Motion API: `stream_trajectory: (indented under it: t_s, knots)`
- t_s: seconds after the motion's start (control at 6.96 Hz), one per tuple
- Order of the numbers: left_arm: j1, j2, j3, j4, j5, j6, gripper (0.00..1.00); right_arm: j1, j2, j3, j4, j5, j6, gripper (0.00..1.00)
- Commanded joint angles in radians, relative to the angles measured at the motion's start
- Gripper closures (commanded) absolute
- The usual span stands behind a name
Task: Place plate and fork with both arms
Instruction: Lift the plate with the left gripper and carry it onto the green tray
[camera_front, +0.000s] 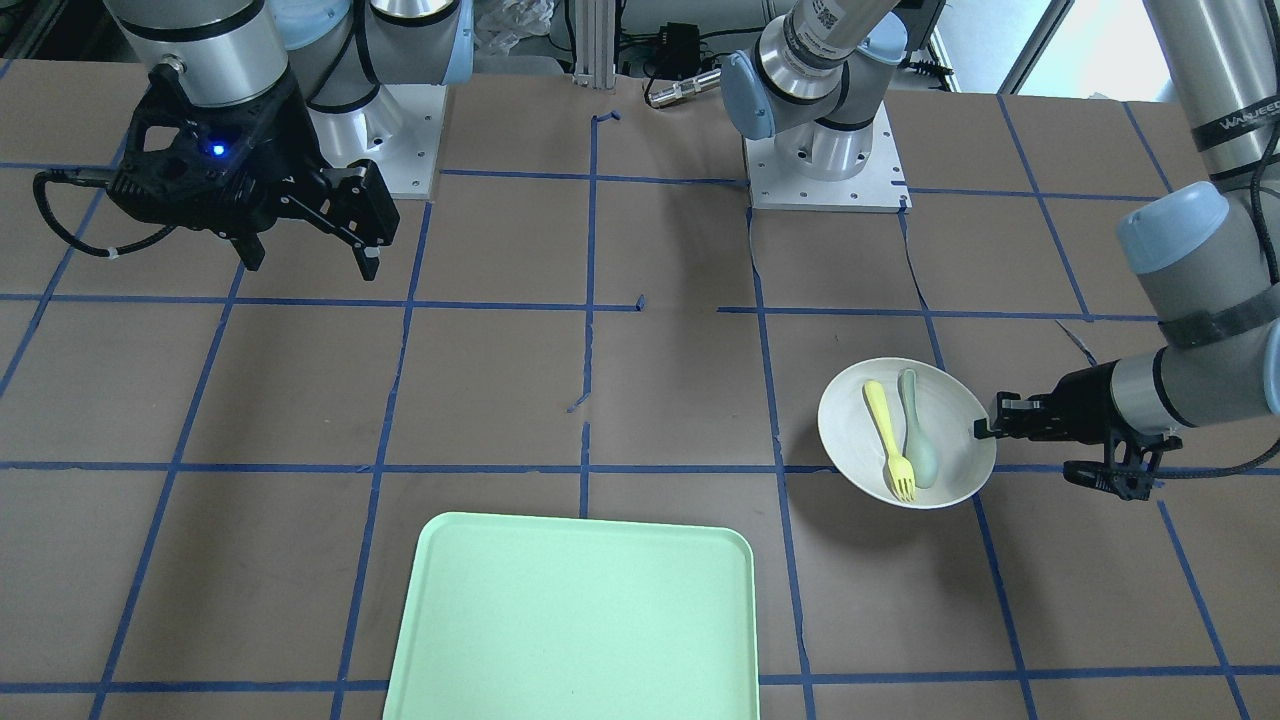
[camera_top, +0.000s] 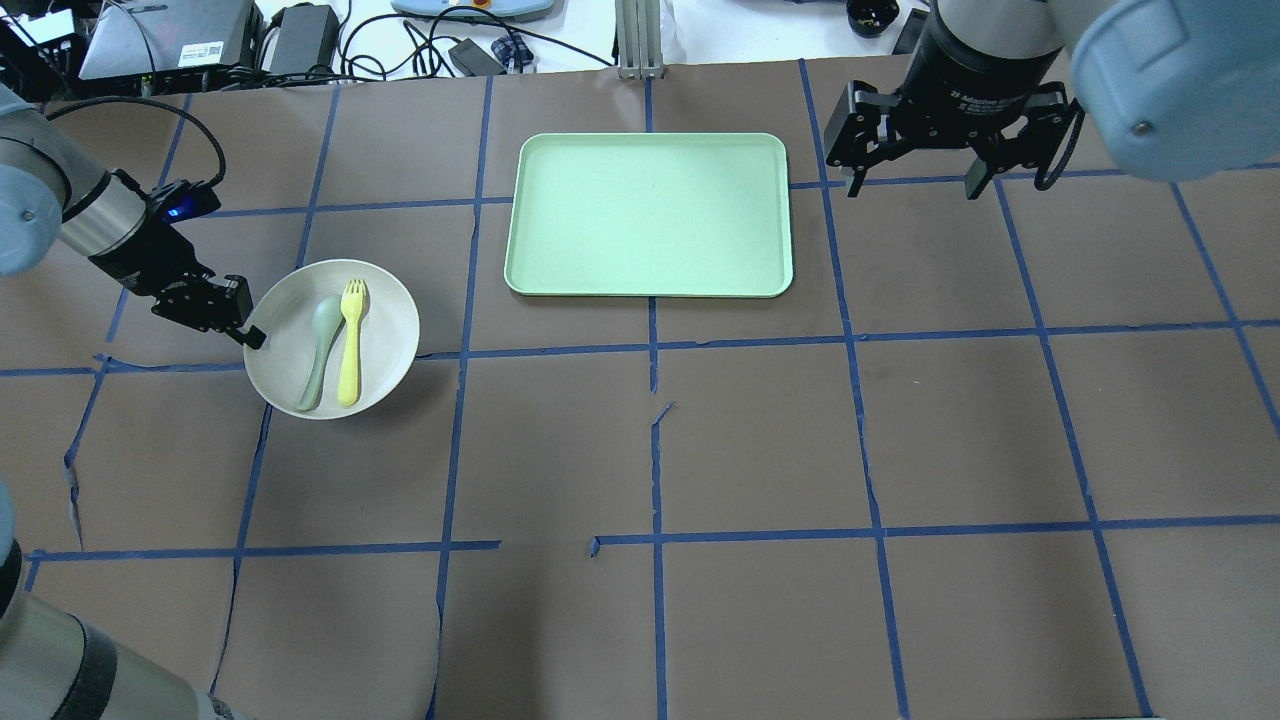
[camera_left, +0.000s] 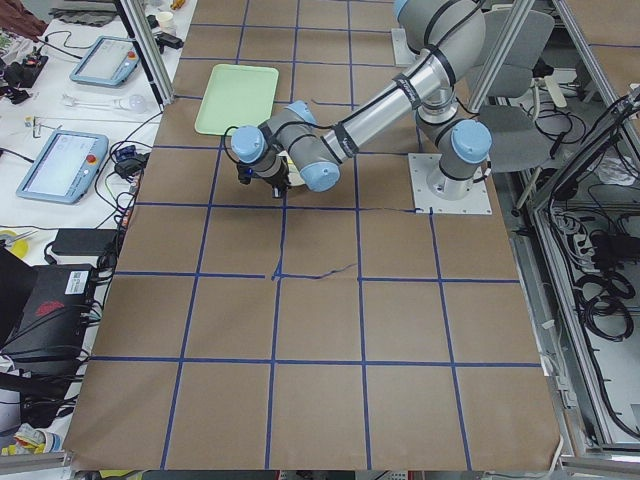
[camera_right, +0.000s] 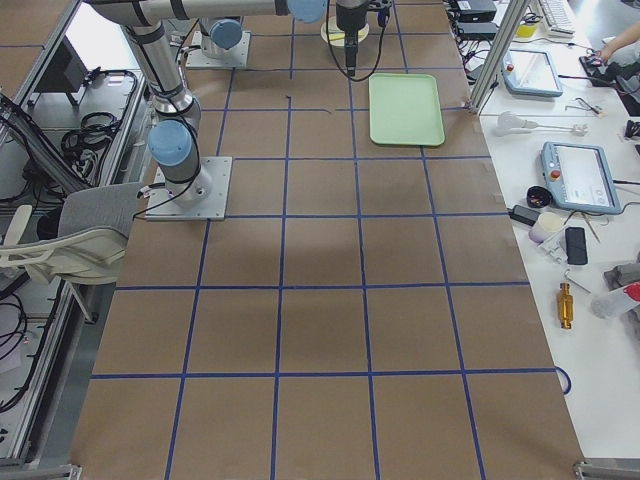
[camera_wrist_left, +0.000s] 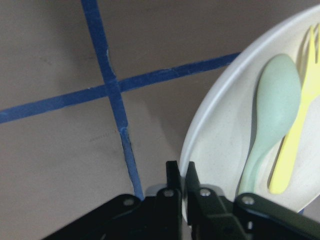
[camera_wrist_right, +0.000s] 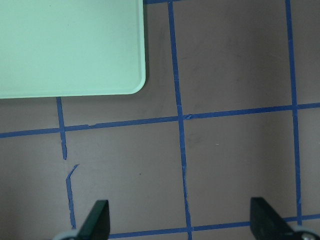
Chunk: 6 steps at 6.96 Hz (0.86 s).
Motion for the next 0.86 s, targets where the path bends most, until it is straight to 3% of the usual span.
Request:
stream_trajectory:
  t_s: [0.0, 0.29, 0.72]
  knots:
    - [-0.090, -0.053, 0.130, -0.009, -0.026, -0.026, 1.00, 0.000, 0.000, 0.000, 0.002, 0.000, 0.000, 0.00]
    - [-0.192, -0.143, 0.338, -0.081, -0.023, -0.057, 1.00, 0.000, 0.000, 0.002, 0.000, 0.000, 0.000, 0.00]
    - [-0.342, -0.257, 0.505, -0.073, -0.093, -0.361, 1.00, 0.000, 0.000, 0.002, 0.000, 0.000, 0.000, 0.00]
